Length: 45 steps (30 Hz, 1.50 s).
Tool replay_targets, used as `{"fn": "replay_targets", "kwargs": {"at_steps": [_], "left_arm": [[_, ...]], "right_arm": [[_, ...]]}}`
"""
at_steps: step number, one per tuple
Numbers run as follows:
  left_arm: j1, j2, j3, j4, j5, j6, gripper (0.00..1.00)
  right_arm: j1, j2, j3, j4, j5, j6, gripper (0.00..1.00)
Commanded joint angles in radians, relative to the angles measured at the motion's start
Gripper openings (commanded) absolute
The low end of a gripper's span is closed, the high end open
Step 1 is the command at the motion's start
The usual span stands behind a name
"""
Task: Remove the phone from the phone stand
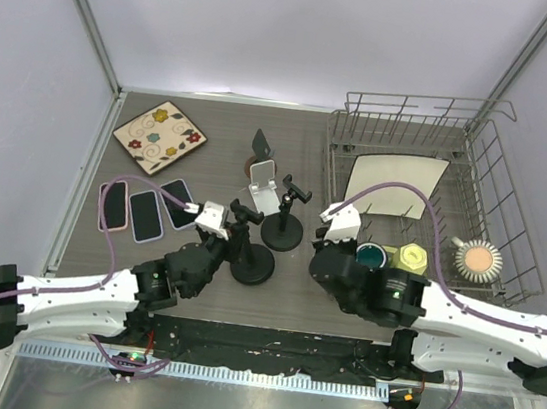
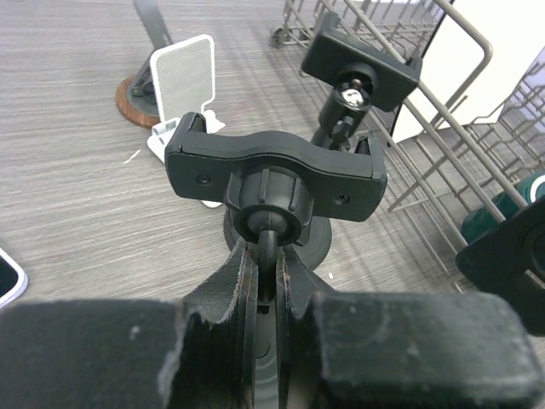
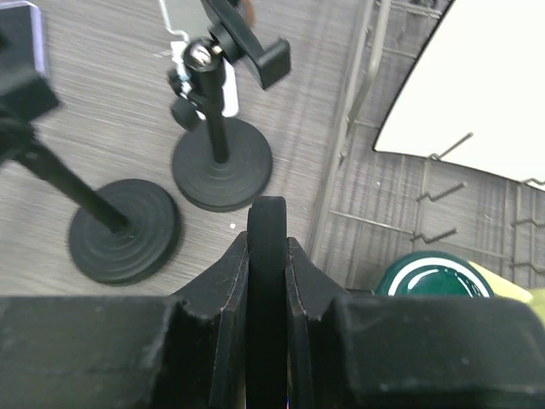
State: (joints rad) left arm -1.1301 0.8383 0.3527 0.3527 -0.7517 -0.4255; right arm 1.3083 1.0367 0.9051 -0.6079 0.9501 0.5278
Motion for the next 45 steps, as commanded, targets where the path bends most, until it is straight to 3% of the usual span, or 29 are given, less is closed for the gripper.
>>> {"fn": "replay_targets", "kwargs": {"at_steps": [1,10,17,20,27,33,38,45], "left_arm": [[0.001,0.065,0.037,0.069,0.086,0.138,0.04],[0.001,0.079,0.091,0.045,0.178,0.191,0.4],[0.001,-0.028,0.095,-0.064,0.186,0.186,0.7],[0.0,-0.099,0.118,-0.145,0.184,0.189,0.78],[0.001,-0.194,0.228,-0.288,0.204,0.252,0.86],[0.0,-0.116,0.373,-0.375,0.282,0.376,0.92],[-0.005,-0.045,0.454,-0.357,0.356,0.464,0.96],[-0.075,0.037,0.48,-0.222,0.417,0.606,0.99]], "right_arm": [[-0.003,-0.11,-0.003,0.24,-0.111,-0.186,0.01],[-0.004,-0.191,0.047,0.211,-0.178,-0.21,0.01],[-0.004,-0.222,0.094,0.22,-0.229,-0.238,0.01],[-0.003,-0.219,0.117,0.241,-0.257,-0.255,0.01],[-0.004,-0.158,0.186,0.273,-0.176,-0.241,0.01],[-0.004,-0.103,0.313,0.261,-0.097,-0.252,0.01],[-0.007,-0.037,0.414,0.263,-0.011,-0.249,0.01],[-0.053,0.039,0.495,0.263,-0.025,-0.19,0.01]]}}
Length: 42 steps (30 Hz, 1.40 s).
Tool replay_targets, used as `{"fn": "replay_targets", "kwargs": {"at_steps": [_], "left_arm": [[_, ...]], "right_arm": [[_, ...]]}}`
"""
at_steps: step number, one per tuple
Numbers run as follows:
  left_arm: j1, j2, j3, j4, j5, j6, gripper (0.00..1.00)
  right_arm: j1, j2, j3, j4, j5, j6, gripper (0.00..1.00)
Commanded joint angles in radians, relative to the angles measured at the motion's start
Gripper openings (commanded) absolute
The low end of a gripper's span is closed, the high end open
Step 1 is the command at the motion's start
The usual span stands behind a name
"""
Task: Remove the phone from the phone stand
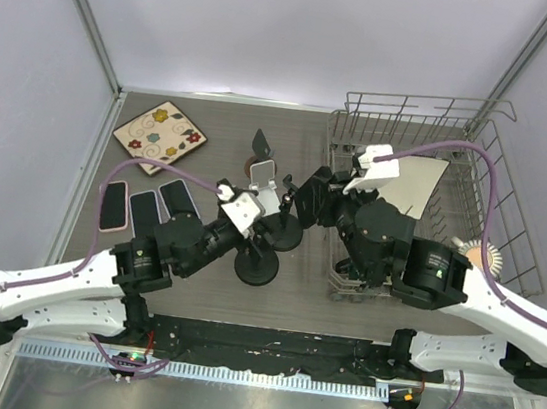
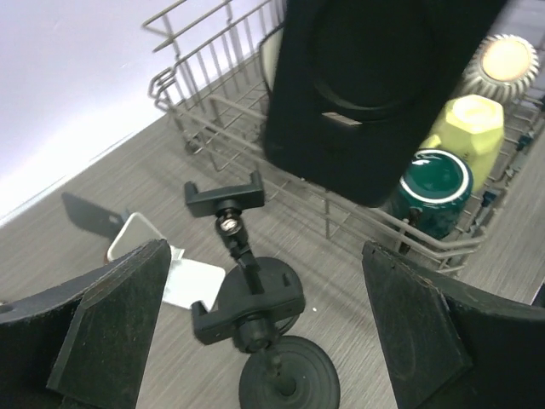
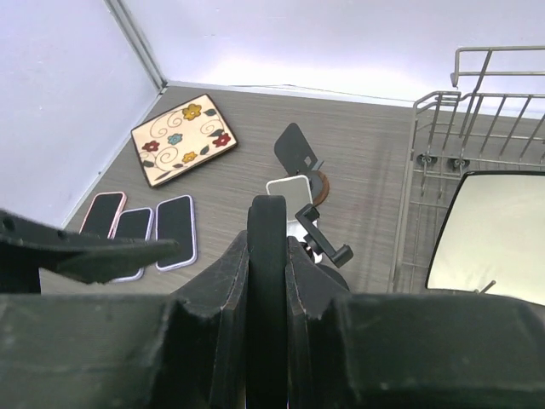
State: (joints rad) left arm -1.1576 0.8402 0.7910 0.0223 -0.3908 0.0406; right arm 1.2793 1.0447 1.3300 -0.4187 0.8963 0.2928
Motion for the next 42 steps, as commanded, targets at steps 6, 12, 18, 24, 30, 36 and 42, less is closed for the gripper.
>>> {"fn": "replay_targets", "kwargs": {"at_steps": [6,12,18,24,30,36,42], "left_arm": [[-0.102,0.111,0.04,0.279,0.007,0.33,1.0],[-0.122,0.212,0.053,0.425,-0.094,0.45,1.0],[-0.136,0.293,0.06,0.594,-0.197,0.498,0.97],[-0.149,0.345,0.063,0.708,-0.238,0.524,0.85],[-0.16,0.361,0.053,0.766,-0.287,0.542,0.62],[-0.168,0.359,0.045,0.774,-0.298,0.547,0.29],[-0.169,0.346,0.033,0.774,-0.319,0.548,0.0]], "right_arm": [[-0.066,0.057,0.094,0.087,-0.031,0.095,0.01],[-0.071,0.057,0.09,0.115,-0.065,0.124,0.01],[-0.072,0.026,0.058,0.152,-0.069,0.157,0.01],[-0.072,-0.005,0.018,0.178,-0.057,0.204,0.01],[-0.072,-0.046,-0.044,0.228,-0.022,0.243,0.01],[-0.072,-0.074,-0.115,0.285,-0.045,0.319,0.11],[-0.072,-0.1,-0.169,0.345,-0.074,0.365,0.41]]}}
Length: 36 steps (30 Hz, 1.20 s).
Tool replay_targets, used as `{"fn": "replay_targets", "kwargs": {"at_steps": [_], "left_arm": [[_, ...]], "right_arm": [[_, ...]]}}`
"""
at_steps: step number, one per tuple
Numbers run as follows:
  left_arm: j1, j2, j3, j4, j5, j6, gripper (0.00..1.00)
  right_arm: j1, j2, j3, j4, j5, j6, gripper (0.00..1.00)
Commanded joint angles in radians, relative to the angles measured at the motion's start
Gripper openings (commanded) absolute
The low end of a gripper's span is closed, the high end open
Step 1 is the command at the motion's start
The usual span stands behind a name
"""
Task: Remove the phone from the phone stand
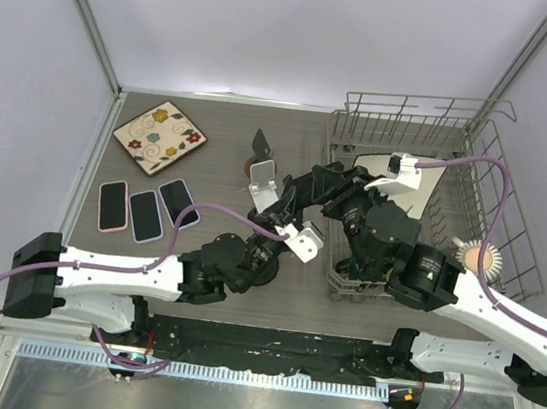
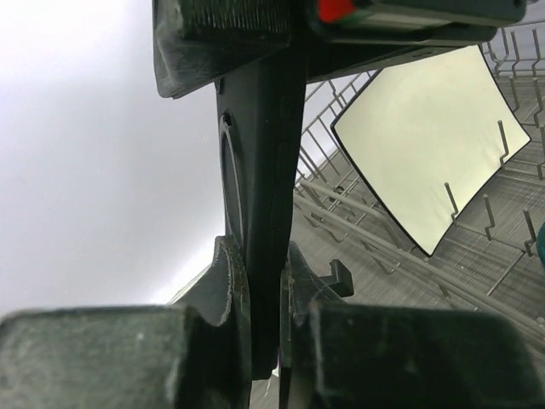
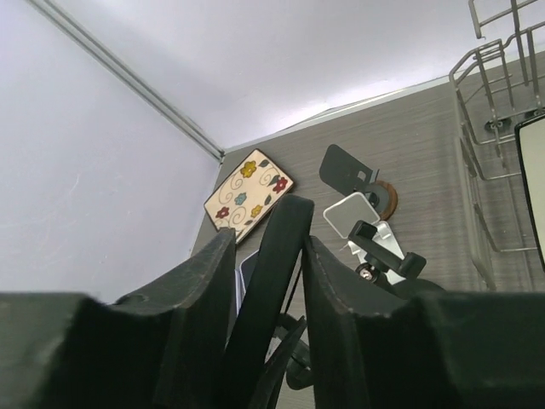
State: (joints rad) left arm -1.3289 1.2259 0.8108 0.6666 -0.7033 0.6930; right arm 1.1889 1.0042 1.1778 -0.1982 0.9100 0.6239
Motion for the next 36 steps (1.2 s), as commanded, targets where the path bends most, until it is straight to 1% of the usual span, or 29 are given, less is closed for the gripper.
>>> {"fn": "replay_targets", "kwargs": {"at_steps": [1,3,6,10,11,13,16,18,19,20,21,22,24,25,27,28,30,31,32,33,34,35,36], "left_arm": [[0.002,-0.045,0.008,0.13,-0.016,-0.105,0.0],[0.002,-0.057,0.004,0.131,-0.025,-0.112,0.0],[0.002,-0.077,-0.009,0.142,-0.053,-0.115,0.0],[0.004,-0.124,-0.013,0.13,-0.082,-0.133,0.0],[0.013,-0.134,-0.012,0.102,-0.087,-0.139,0.0],[0.025,-0.17,-0.006,0.064,-0.088,-0.18,0.0],[0.075,-0.224,0.001,-0.03,-0.084,-0.278,0.0],[0.144,-0.259,0.007,-0.14,-0.055,-0.355,0.0],[0.211,-0.299,0.007,-0.226,-0.038,-0.457,0.0],[0.25,-0.321,0.008,-0.272,-0.019,-0.507,0.0],[0.291,-0.336,0.01,-0.318,0.028,-0.567,0.0],[0.377,-0.373,0.013,-0.408,0.048,-0.661,0.0],[0.456,-0.402,0.01,-0.476,0.091,-0.745,0.0],[0.511,-0.416,0.01,-0.527,0.09,-0.798,0.0],[0.556,-0.442,0.014,-0.583,0.091,-0.842,0.0],[0.604,-0.448,0.017,-0.648,0.114,-0.869,0.0],[0.663,-0.45,0.018,-0.705,0.158,-0.963,0.0],[0.731,-0.448,0.011,-0.743,0.235,-0.998,0.0],[0.77,-0.438,-0.008,-0.749,0.276,-1.07,0.0],[0.808,-0.428,-0.021,-0.751,0.333,-1.105,0.0],[0.885,-0.418,-0.034,-0.745,0.384,-1.137,0.0],[0.924,-0.404,-0.062,-0.736,0.492,-1.176,0.0],[0.96,-0.364,-0.076,-0.722,0.545,-1.237,0.0]], "right_arm": [[0.018,-0.062,-0.021,0.141,-0.094,0.039,0.47],[0.018,-0.076,-0.041,0.161,-0.092,0.04,0.52],[0.018,-0.095,-0.07,0.221,-0.106,0.037,0.65],[0.018,-0.128,-0.113,0.328,-0.14,0.002,0.73],[0.018,-0.134,-0.121,0.347,-0.163,-0.024,0.74],[0.018,-0.145,-0.132,0.384,-0.184,-0.052,0.78],[0.017,-0.151,-0.118,0.373,-0.209,-0.11,0.84],[0.018,-0.159,-0.11,0.347,-0.214,-0.15,0.86],[0.018,-0.173,-0.11,0.341,-0.212,-0.165,0.87],[0.021,-0.18,-0.118,0.333,-0.206,-0.173,0.87],[0.018,-0.194,-0.122,0.323,-0.191,-0.191,0.88],[0.018,-0.22,-0.132,0.318,-0.183,-0.2,0.88],[0.018,-0.251,-0.156,0.307,-0.166,-0.217,0.89],[0.018,-0.265,-0.164,0.303,-0.145,-0.236,0.89],[0.018,-0.311,-0.185,0.289,-0.129,-0.257,0.89],[0.018,-0.328,-0.193,0.281,-0.111,-0.277,0.89],[0.018,-0.367,-0.214,0.258,-0.094,-0.297,0.9],[0.02,-0.38,-0.221,0.25,-0.08,-0.312,0.9],[0.018,-0.401,-0.234,0.24,-0.069,-0.314,0.91],[0.018,-0.41,-0.24,0.215,-0.062,-0.319,0.92],[0.018,-0.421,-0.248,0.204,-0.059,-0.323,0.92],[0.018,-0.43,-0.263,0.206,-0.05,-0.328,0.93],[0.018,-0.447,-0.271,0.157,-0.043,-0.329,0.93]]}}
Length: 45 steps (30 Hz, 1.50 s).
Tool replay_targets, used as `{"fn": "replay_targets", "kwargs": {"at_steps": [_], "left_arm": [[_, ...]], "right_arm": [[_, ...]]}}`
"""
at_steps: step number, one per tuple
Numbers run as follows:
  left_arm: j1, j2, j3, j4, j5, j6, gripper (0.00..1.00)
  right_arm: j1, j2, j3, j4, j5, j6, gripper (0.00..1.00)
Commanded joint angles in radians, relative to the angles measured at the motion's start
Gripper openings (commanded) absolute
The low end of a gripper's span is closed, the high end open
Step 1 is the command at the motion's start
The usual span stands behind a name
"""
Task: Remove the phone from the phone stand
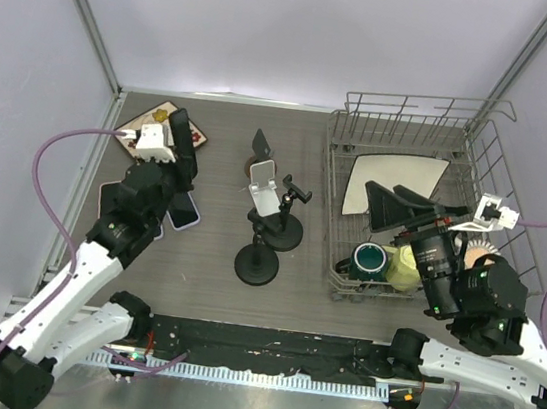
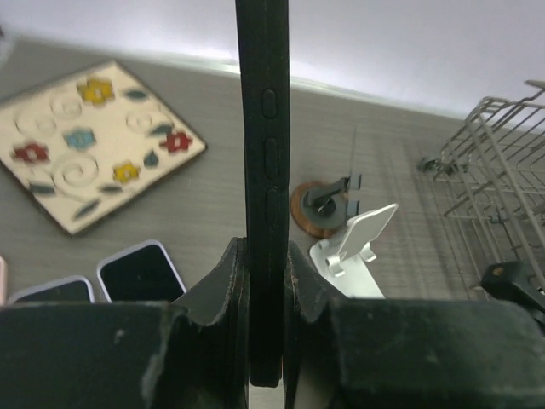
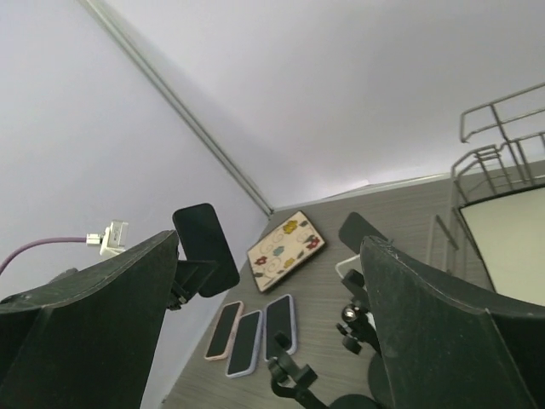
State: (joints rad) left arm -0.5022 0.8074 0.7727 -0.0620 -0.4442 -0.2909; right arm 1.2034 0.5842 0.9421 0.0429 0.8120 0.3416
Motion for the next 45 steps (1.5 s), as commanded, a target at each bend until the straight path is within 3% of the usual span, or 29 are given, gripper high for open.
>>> {"fn": "replay_targets", "kwargs": {"at_steps": [1,2,5,9,20,27,34,45], "left_arm": [[0.196,0.076,-0.052,0.046,0.333,-0.287,0.0],[0.223,0.102,-0.084,0.057,0.426,-0.313,0.0],[0.28,0.196,-0.128,0.186,0.531,-0.404,0.0],[0.318,0.334,-0.13,0.292,0.6,-0.468,0.0],[0.343,0.672,-0.085,0.45,0.545,-0.537,0.0],[0.347,0.748,-0.121,0.513,0.541,-0.567,0.06],[0.363,0.721,-0.148,0.453,0.506,-0.542,0.53],[0.363,0.612,-0.127,0.3,0.478,-0.473,0.89]], "right_arm": [[0.004,-0.037,-0.045,-0.096,0.068,-0.049,0.94],[0.004,-0.044,-0.061,-0.11,0.097,-0.05,0.95],[0.004,-0.075,-0.104,-0.156,0.144,-0.053,0.96],[0.004,-0.124,-0.18,-0.166,0.162,-0.056,0.96],[0.004,-0.244,-0.282,-0.173,0.242,-0.131,0.96],[0.004,-0.285,-0.296,-0.17,0.246,-0.127,0.96],[0.005,-0.268,-0.29,-0.17,0.246,-0.131,0.96],[0.004,-0.264,-0.261,-0.204,0.253,-0.113,0.95]]}}
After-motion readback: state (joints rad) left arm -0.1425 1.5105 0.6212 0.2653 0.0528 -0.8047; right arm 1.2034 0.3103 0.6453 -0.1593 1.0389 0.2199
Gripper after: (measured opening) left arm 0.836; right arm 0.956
